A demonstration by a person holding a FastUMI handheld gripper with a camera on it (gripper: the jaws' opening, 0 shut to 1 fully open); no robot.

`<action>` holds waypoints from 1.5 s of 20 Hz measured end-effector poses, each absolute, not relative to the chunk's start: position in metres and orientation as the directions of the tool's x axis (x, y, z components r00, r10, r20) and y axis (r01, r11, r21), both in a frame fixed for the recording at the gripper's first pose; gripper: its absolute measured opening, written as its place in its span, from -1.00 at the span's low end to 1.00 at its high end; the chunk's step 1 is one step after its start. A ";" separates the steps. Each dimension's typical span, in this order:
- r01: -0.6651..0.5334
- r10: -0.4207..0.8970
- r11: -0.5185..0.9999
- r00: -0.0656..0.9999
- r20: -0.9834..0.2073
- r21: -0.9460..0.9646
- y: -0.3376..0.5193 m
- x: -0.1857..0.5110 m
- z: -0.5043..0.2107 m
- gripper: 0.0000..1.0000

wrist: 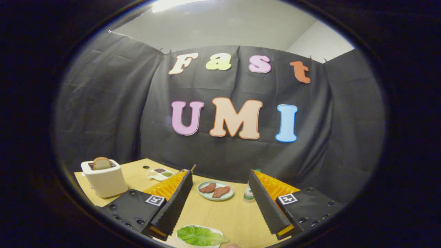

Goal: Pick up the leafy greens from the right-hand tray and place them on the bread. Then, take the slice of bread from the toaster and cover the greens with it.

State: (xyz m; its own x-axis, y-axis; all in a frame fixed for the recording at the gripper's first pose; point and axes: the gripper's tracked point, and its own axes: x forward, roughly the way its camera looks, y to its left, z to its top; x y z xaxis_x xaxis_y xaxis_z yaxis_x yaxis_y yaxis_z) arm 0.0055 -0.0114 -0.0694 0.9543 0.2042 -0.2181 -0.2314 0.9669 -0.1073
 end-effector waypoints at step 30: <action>-0.786 0.515 0.619 0.406 -0.755 0.001 0.011 -0.045 -0.340 1.00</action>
State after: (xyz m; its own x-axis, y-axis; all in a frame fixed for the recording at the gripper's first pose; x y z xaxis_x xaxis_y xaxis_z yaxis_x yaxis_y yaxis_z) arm -0.0446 0.0111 -0.3398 0.4055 0.5154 -0.7549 -0.7855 0.6188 0.0006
